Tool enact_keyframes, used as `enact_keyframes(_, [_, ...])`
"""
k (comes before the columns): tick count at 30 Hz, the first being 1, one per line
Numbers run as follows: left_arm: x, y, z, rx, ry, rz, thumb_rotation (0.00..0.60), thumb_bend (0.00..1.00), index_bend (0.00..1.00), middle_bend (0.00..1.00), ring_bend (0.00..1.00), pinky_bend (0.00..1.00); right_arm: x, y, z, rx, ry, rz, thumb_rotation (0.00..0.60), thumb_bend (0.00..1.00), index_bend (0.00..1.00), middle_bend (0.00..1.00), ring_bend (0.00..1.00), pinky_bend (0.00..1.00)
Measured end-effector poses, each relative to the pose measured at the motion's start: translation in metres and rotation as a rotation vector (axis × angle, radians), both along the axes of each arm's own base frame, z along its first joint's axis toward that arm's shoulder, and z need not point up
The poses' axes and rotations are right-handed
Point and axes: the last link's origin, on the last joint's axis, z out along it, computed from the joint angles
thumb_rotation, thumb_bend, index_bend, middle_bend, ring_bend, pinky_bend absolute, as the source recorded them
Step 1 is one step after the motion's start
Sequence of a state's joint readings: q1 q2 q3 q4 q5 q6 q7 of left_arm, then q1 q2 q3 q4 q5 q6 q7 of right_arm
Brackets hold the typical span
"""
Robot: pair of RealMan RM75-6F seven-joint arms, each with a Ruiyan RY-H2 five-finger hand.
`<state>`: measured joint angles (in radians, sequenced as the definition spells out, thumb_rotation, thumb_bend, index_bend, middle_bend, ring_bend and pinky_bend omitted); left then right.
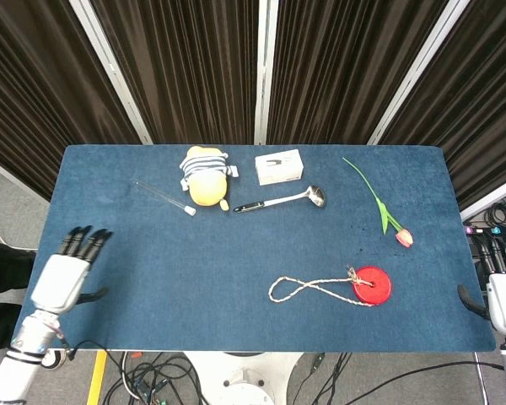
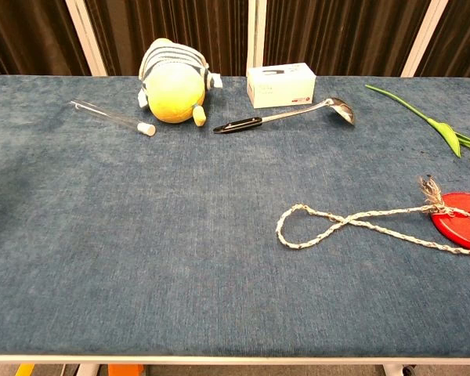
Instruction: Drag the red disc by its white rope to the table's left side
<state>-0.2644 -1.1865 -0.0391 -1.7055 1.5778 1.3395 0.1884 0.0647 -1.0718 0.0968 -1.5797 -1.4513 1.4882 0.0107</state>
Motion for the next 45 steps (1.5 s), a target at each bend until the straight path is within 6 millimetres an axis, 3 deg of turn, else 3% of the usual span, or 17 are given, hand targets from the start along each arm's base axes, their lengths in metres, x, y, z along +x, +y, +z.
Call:
enact_keyframes(7, [0.052, 0.021, -0.039, -0.194, -0.01, -0.183, 0.6, 0.09, 0.08, 0.09, 0.0, 0.07, -0.006, 0.0, 0.006, -0.017, -0.002, -0.021, 0.6, 0.22, 0.0, 0.0, 0.0, 0.0])
enact_keyframes(14, [0.124, 0.038, -0.098, -0.401, -0.045, -0.388, 0.6, 0.1, 0.08, 0.09, 0.0, 0.07, -0.013, -0.001, 0.003, -0.003, -0.01, -0.043, 0.6, 0.22, 0.0, 0.0, 0.0, 0.0])
enact_keyframes(21, [0.172, 0.04, -0.141, -0.535, -0.041, -0.518, 0.6, 0.1, 0.08, 0.09, 0.0, 0.07, -0.016, -0.001, 0.008, -0.018, -0.017, -0.048, 0.6, 0.22, 0.0, 0.0, 0.0, 0.0])
enact_keyframes(35, [0.204, 0.048, -0.193, -0.69, 0.045, -0.596, 0.6, 0.2, 0.08, 0.1, 0.0, 0.07, -0.023, 0.0, 0.013, -0.036, -0.027, -0.064, 0.6, 0.22, 0.0, 0.0, 0.0, 0.0])
enact_keyframes(45, [0.205, 0.06, -0.211, -0.685, 0.144, -0.614, 0.6, 0.23, 0.08, 0.1, 0.0, 0.07, -0.027, 0.002, 0.018, -0.047, -0.032, -0.072, 0.6, 0.23, 0.0, 0.0, 0.0, 0.0])
